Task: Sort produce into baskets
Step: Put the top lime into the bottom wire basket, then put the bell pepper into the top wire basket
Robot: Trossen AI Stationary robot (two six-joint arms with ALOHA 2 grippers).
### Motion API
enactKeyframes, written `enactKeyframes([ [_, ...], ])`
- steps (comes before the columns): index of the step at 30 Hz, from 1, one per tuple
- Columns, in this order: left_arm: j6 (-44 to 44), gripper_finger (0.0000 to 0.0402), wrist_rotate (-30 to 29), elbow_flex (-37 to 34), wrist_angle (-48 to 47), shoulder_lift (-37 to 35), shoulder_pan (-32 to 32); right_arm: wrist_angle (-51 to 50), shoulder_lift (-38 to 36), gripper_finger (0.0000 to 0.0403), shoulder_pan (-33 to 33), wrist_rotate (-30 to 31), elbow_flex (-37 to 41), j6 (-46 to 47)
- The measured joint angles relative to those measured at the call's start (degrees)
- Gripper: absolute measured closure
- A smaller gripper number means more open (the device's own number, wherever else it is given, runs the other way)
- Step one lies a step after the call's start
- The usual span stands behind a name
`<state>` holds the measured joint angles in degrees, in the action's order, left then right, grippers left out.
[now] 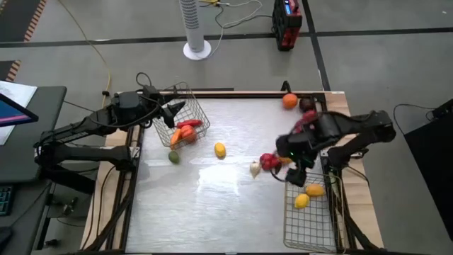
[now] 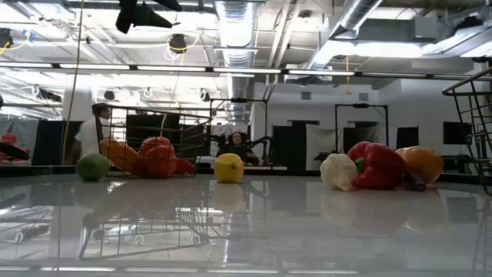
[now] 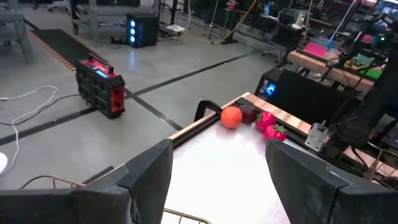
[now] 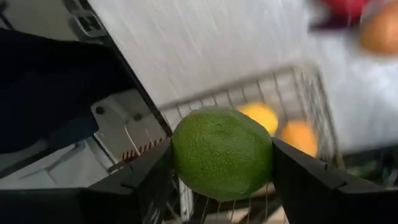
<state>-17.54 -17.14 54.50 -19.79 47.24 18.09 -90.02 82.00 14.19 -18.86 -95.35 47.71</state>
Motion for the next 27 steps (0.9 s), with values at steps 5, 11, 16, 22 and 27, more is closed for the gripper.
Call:
enactKeyframes([
  [5,0.02,0.0157,0.39,0.00,-0.02,0.00,0.00,0.33,-3.60,0.0124,4.75,-2.61,9.97,8.33],
  [11,0.02,0.0157,0.43,0.00,-0.30,0.00,0.00,4.67,-5.65,0.0075,6.57,-6.28,17.32,10.97],
  [16,0.02,0.0157,0.46,0.00,-1.12,0.00,0.00,5.49,-5.79,0.0033,5.09,-6.35,18.20,8.40],
  [22,-0.80,0.0157,0.46,0.00,-1.75,0.00,0.00,6.36,-5.30,0.0018,-1.25,-4.40,18.20,-1.49],
  [27,-2.66,0.0157,0.49,0.00,-1.89,0.00,0.00,9.19,-1.41,0.0024,-8.51,3.89,18.20,-16.39],
])
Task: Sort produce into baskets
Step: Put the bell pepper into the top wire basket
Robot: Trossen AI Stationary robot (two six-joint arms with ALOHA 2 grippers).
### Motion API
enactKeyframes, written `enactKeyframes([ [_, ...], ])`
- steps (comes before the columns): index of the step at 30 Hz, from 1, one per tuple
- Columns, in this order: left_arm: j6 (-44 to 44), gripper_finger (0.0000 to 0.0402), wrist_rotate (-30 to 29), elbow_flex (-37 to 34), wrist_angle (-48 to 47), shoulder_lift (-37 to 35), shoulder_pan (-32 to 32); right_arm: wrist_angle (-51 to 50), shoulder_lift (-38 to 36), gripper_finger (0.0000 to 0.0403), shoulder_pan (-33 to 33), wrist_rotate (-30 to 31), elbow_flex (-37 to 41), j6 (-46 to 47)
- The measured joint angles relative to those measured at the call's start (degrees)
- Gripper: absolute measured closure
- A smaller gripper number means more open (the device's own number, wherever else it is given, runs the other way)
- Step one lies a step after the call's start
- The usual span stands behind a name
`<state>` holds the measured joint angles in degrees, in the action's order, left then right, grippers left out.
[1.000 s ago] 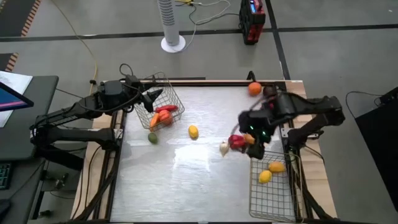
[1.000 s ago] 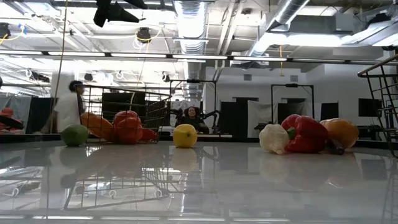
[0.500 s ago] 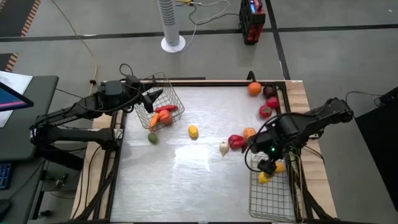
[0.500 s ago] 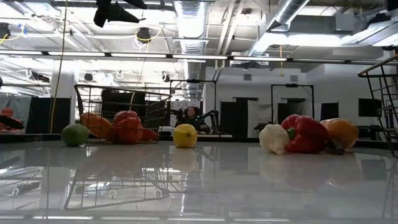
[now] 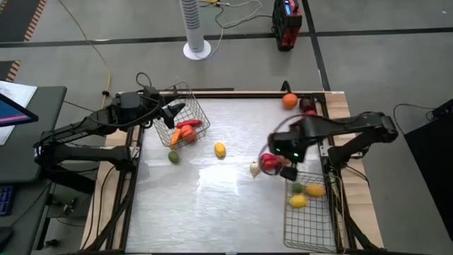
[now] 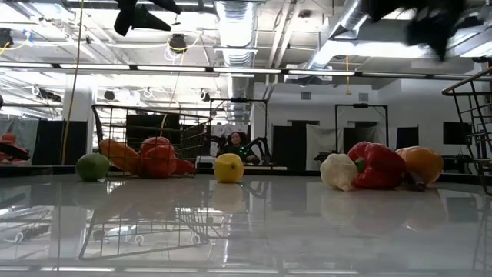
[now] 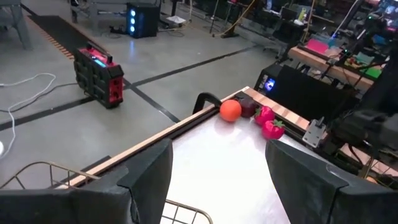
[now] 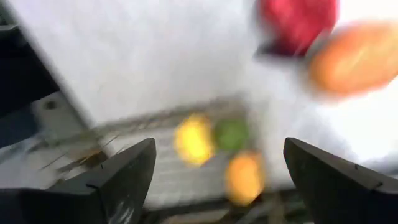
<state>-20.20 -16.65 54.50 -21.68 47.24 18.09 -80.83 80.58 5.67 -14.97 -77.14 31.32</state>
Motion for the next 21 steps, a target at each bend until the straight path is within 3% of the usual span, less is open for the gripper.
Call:
enactKeyframes([
  [6,-2.23,0.0157,0.35,0.00,-1.32,0.00,0.00,7.59,9.51,0.0025,-6.08,6.41,0.00,-18.42],
  [11,-4.66,0.0157,2.25,0.00,-2.90,-0.02,0.00,7.84,17.64,0.0020,-8.80,9.30,0.00,-30.39],
  [21,-6.42,0.0157,3.53,0.00,-7.84,-0.01,-0.02,9.15,28.24,0.0007,-9.25,14.04,0.02,-44.43],
])
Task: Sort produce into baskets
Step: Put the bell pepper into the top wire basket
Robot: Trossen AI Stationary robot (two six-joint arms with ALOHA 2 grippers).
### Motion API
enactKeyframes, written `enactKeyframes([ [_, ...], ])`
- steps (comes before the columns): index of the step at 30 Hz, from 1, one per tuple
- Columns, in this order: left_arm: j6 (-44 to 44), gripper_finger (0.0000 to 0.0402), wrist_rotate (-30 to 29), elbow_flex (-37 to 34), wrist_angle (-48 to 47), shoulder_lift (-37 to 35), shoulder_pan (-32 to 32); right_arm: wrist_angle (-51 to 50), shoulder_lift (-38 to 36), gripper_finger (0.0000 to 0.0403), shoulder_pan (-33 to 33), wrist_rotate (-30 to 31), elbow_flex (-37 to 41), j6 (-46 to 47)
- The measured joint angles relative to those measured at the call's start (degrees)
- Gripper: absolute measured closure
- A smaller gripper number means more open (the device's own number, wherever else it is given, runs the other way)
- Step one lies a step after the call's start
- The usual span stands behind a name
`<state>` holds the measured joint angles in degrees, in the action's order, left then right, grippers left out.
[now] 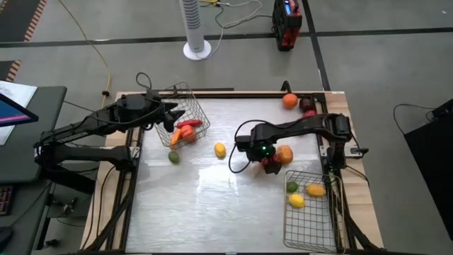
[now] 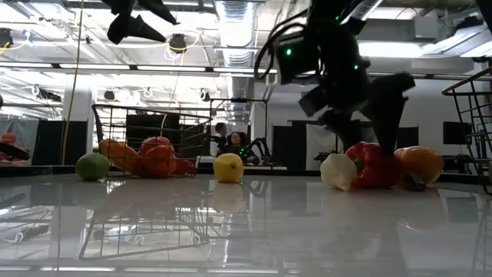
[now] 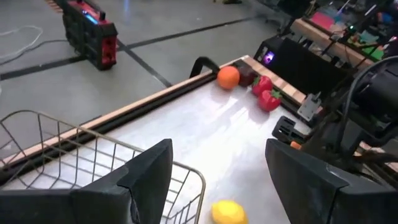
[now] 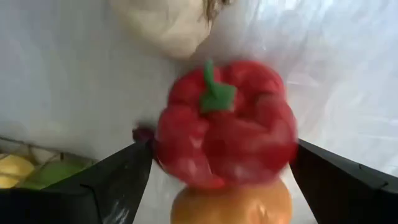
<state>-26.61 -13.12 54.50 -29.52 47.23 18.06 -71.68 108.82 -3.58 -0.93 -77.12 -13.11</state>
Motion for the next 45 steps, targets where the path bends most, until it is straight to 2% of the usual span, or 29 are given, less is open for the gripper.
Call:
enactKeyframes([
  [6,-0.22,0.0157,2.06,0.00,-0.85,-0.05,0.00,2.76,1.17,0.0013,-0.33,-0.25,0.00,-0.47],
  [14,0.40,0.0157,2.27,0.00,-0.63,-0.05,0.00,4.91,-1.37,0.0063,-0.80,-0.42,-0.02,1.06],
  [17,0.42,0.0157,2.11,0.00,-0.56,-0.05,0.00,4.77,-2.21,0.0067,-1.09,-0.41,-0.26,2.21],
  [20,0.39,0.0157,2.03,0.00,-0.54,-0.05,0.00,4.15,-2.72,0.0062,-1.47,0.42,-3.20,3.46],
  [26,0.29,0.0157,2.59,0.00,2.52,-0.18,0.00,8.59,-2.72,0.0056,-3.63,1.14,-13.86,5.08],
  [31,2.51,0.0157,7.79,-0.02,12.53,-2.16,-0.20,20.36,-2.69,0.0056,-5.92,1.12,-20.59,8.18],
  [36,5.96,0.0157,9.04,0.00,21.92,-4.32,-0.87,41.05,-2.60,0.0054,-7.26,0.99,-21.62,11.32],
  [42,4.52,0.0157,8.30,0.00,22.87,-4.93,-0.98,63.07,2.49,0.0053,-8.03,0.50,-21.66,13.90],
  [45,2.77,0.0157,8.26,0.00,22.82,-4.69,-1.15,66.30,5.64,0.0052,-8.31,0.42,-22.19,17.03],
])
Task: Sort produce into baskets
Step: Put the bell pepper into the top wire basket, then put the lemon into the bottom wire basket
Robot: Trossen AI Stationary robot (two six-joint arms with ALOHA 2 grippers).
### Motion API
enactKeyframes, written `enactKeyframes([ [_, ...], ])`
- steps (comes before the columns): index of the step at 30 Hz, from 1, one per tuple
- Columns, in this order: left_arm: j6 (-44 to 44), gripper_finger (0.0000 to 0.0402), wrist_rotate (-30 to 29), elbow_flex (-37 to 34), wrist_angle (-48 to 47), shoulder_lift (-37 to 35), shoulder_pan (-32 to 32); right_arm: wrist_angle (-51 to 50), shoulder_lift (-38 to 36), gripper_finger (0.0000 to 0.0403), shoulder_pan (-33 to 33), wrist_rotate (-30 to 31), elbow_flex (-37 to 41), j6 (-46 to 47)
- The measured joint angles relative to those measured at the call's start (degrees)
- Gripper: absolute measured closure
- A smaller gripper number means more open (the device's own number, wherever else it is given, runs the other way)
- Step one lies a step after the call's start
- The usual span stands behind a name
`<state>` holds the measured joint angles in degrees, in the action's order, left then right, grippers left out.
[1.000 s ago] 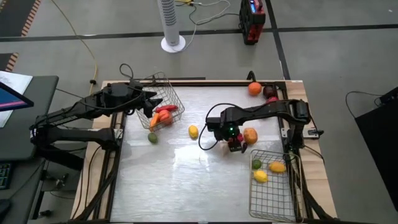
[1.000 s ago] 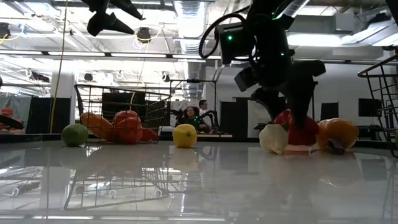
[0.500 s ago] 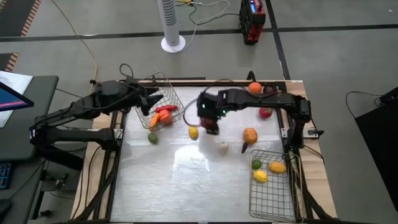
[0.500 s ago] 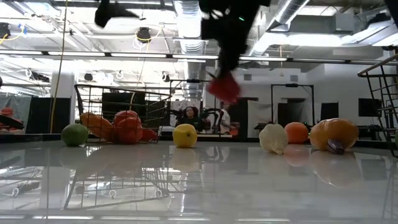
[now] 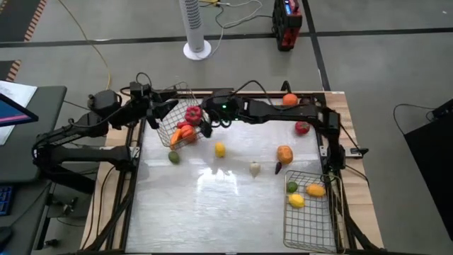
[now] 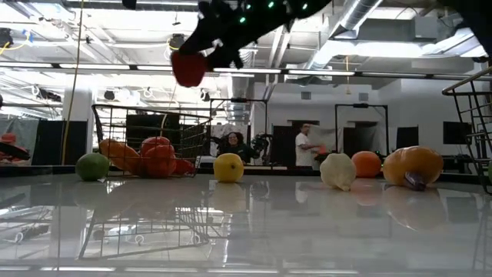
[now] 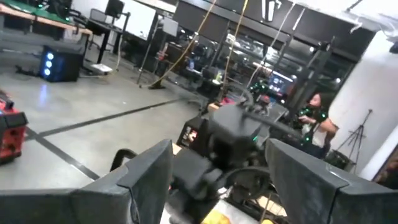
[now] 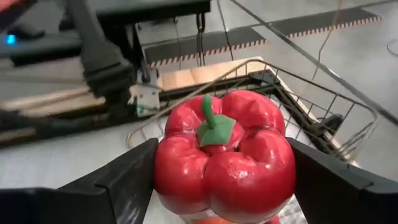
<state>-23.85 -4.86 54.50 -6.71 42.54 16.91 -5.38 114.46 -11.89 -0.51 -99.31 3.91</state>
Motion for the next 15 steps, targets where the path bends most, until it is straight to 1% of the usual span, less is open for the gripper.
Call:
enactKeyframes([
  [3,-1.35,0.0157,0.03,0.00,-0.42,0.25,-0.11,-2.74,2.36,0.0042,-0.76,-1.44,-2.16,2.59],
  [9,-3.29,0.0157,0.02,0.00,-0.45,0.61,-0.13,-5.51,4.93,0.0007,-2.01,-1.98,-6.23,2.71],
  [13,-3.62,0.0157,0.26,0.00,-0.66,0.68,-0.13,-8.56,4.83,0.0009,-2.88,-1.99,-8.04,2.11],
  [15,-3.99,0.0157,0.71,0.00,-1.52,0.66,-0.11,-13.75,4.50,0.0009,-2.94,-2.39,-9.31,2.11],
])
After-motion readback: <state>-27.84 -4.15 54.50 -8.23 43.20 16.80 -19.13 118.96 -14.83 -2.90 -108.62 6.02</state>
